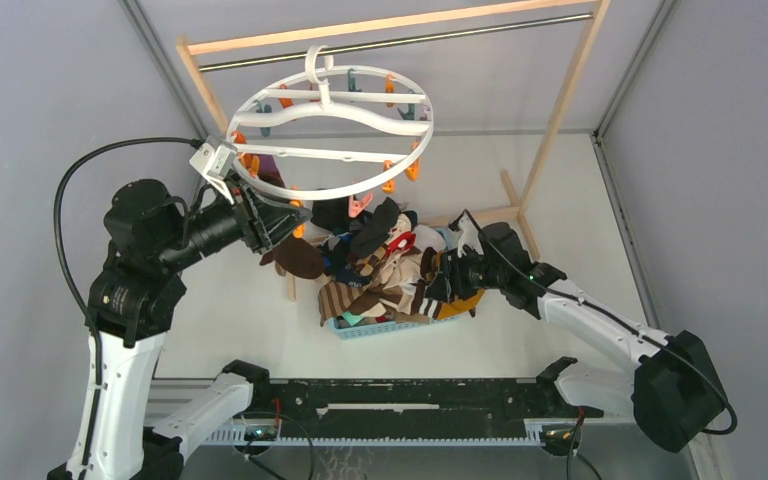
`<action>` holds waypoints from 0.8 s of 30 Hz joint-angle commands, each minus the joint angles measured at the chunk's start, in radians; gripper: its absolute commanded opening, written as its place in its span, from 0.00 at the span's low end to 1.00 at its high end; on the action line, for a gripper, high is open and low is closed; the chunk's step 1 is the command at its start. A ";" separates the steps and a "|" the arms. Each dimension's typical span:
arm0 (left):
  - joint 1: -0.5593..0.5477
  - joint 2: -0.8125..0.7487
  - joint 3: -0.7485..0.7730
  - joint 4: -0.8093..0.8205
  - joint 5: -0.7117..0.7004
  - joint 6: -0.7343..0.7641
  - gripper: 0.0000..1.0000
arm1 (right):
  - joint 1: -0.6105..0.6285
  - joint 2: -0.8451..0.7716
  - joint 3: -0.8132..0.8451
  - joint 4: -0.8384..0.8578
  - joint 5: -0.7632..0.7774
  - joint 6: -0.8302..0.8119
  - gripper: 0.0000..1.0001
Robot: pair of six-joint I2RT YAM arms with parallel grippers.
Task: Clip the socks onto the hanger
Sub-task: Pick up the sock from the bin.
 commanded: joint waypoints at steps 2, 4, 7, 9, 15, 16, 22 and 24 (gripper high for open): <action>0.006 -0.012 -0.008 0.021 0.014 0.005 0.00 | -0.045 0.050 0.011 0.147 -0.153 -0.005 0.54; 0.007 -0.011 -0.006 0.020 0.013 0.007 0.00 | -0.046 0.084 0.016 0.149 -0.192 -0.004 0.52; 0.007 -0.010 -0.006 0.020 0.013 0.009 0.00 | -0.047 0.125 0.023 0.146 -0.247 -0.004 0.48; 0.007 -0.010 -0.006 0.021 0.012 0.011 0.00 | -0.047 0.136 0.022 0.139 -0.259 -0.002 0.43; 0.007 -0.015 -0.012 0.020 0.013 0.013 0.00 | -0.049 0.086 0.023 0.112 -0.268 0.005 0.25; 0.007 -0.016 -0.013 0.020 0.012 0.013 0.00 | -0.052 0.075 0.023 0.113 -0.269 0.007 0.21; 0.007 -0.021 -0.014 0.021 0.013 0.012 0.00 | -0.056 0.023 0.023 0.130 -0.299 0.046 0.03; 0.006 -0.023 -0.012 0.018 0.013 0.013 0.00 | -0.056 0.000 0.023 0.122 -0.303 0.052 0.00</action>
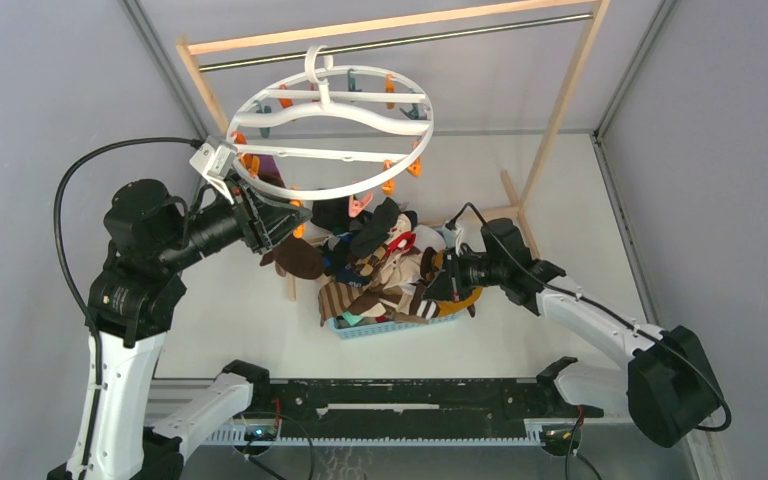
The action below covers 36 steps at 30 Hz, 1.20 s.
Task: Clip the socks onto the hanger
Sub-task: Pick up the sock from the bin, then clamp the sock onto the hanger.
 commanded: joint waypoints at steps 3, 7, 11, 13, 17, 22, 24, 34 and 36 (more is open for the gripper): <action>0.006 -0.024 -0.011 0.016 0.013 0.014 0.00 | -0.009 -0.109 0.028 0.017 -0.045 0.035 0.00; 0.006 -0.025 -0.010 0.015 0.018 0.011 0.00 | -0.008 -0.204 0.045 0.006 -0.092 0.049 0.00; 0.006 -0.025 -0.006 0.015 0.025 0.003 0.00 | 0.022 -0.294 0.046 0.117 -0.152 0.131 0.00; 0.006 -0.023 -0.003 0.015 0.031 -0.005 0.00 | 0.059 -0.314 0.046 0.223 -0.153 0.198 0.00; 0.006 -0.022 -0.006 0.023 0.043 -0.031 0.00 | 0.167 -0.308 0.046 0.491 -0.080 0.334 0.00; 0.007 -0.028 -0.032 0.062 0.058 -0.081 0.00 | 0.317 -0.209 0.046 0.810 0.115 0.441 0.02; 0.007 -0.033 -0.045 0.086 0.066 -0.100 0.00 | 0.360 -0.154 0.046 0.931 0.195 0.464 0.03; 0.007 -0.037 -0.061 0.118 0.080 -0.137 0.00 | 0.422 0.175 0.105 1.427 0.417 0.646 0.02; 0.007 -0.039 -0.068 0.129 0.079 -0.146 0.00 | 0.439 0.212 0.131 1.457 0.447 0.657 0.02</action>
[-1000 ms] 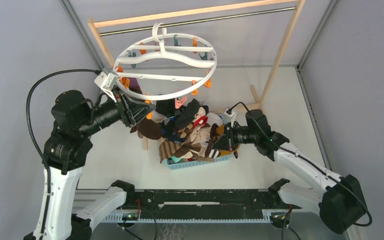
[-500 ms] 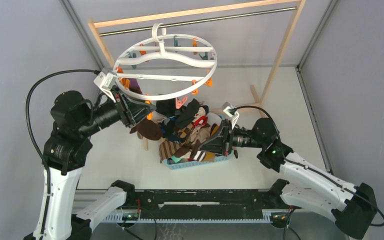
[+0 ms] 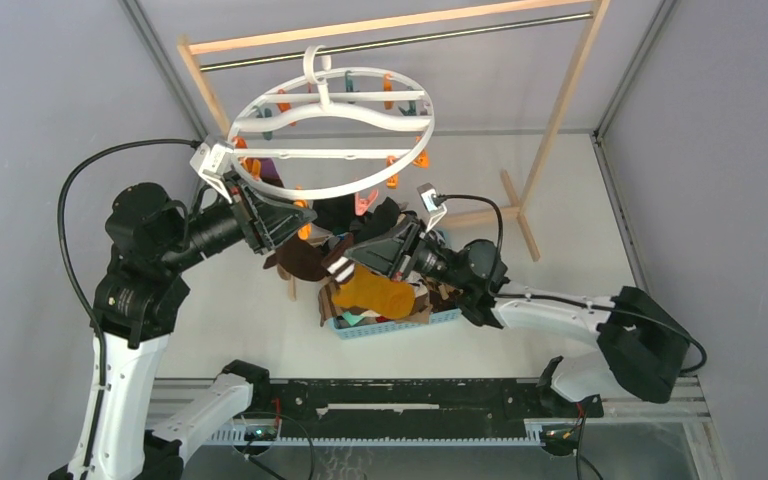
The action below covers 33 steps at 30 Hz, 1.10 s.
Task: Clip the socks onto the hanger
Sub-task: Clamp the sock onto the hanger.
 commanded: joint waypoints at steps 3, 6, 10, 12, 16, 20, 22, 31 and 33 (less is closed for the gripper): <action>0.006 -0.021 -0.027 0.059 0.044 -0.037 0.00 | 0.058 0.086 0.113 0.257 0.135 0.065 0.00; 0.007 -0.019 -0.027 0.056 0.035 -0.036 0.00 | 0.101 0.078 0.131 0.207 0.208 -0.009 0.00; 0.006 -0.022 -0.032 0.052 0.000 -0.042 0.00 | 0.185 0.027 0.143 0.065 0.394 -0.172 0.00; 0.006 -0.025 -0.034 0.052 -0.010 -0.053 0.00 | 0.230 0.002 0.158 -0.022 0.487 -0.280 0.00; 0.006 -0.031 -0.041 0.049 -0.026 -0.064 0.00 | 0.329 -0.015 0.227 -0.164 0.674 -0.499 0.00; 0.007 -0.035 -0.041 0.044 -0.047 -0.066 0.00 | 0.404 0.006 0.270 -0.175 0.805 -0.665 0.00; 0.007 -0.035 -0.039 0.039 -0.052 -0.068 0.00 | 0.422 0.023 0.288 -0.173 0.836 -0.716 0.00; 0.006 -0.040 -0.037 0.032 -0.083 -0.057 0.00 | 0.490 0.051 0.329 -0.193 0.938 -0.886 0.00; 0.007 -0.039 -0.035 0.033 -0.094 -0.058 0.00 | 0.494 0.050 0.329 -0.201 0.949 -0.891 0.00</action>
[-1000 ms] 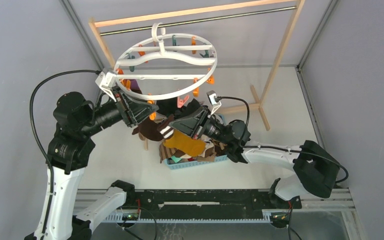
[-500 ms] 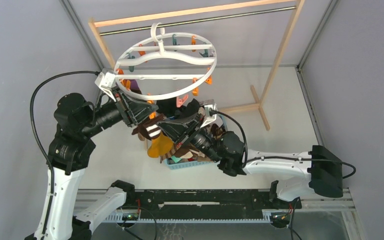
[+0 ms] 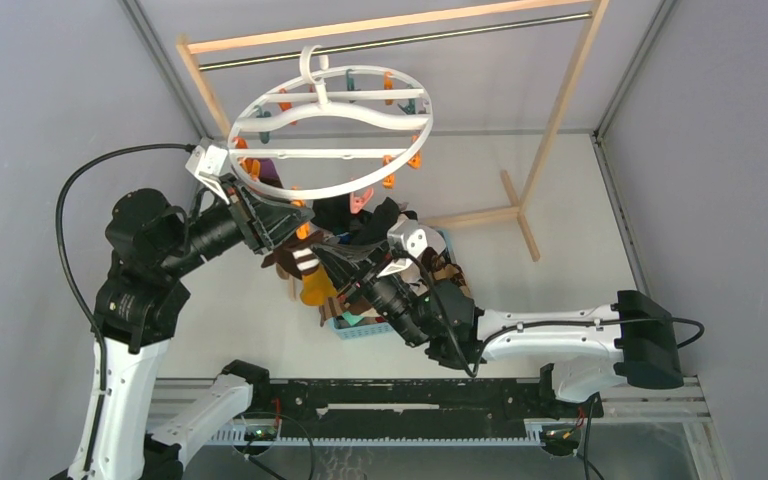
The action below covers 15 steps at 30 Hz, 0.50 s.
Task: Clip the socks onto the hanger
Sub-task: Clamp the sock onto the hanger.
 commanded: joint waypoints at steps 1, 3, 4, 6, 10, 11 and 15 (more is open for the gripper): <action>0.005 -0.015 0.000 0.010 -0.045 -0.007 0.00 | 0.020 -0.006 0.034 -0.002 0.063 -0.086 0.00; 0.005 -0.015 0.002 0.013 -0.052 -0.007 0.00 | 0.024 -0.004 0.035 -0.002 0.069 -0.093 0.00; 0.005 -0.014 0.002 0.014 -0.052 -0.006 0.00 | 0.026 -0.004 0.035 0.002 0.070 -0.095 0.00; 0.005 -0.015 0.001 0.015 -0.051 -0.008 0.00 | 0.030 -0.001 0.036 0.014 0.070 -0.099 0.00; 0.005 -0.015 -0.001 0.015 -0.050 -0.010 0.00 | 0.032 0.006 0.046 0.021 0.087 -0.100 0.00; 0.005 -0.014 -0.001 0.015 -0.050 -0.009 0.00 | 0.032 0.006 0.047 0.026 0.085 -0.099 0.00; 0.005 -0.009 0.000 0.018 -0.046 -0.013 0.00 | 0.032 0.015 0.061 0.027 0.088 -0.100 0.00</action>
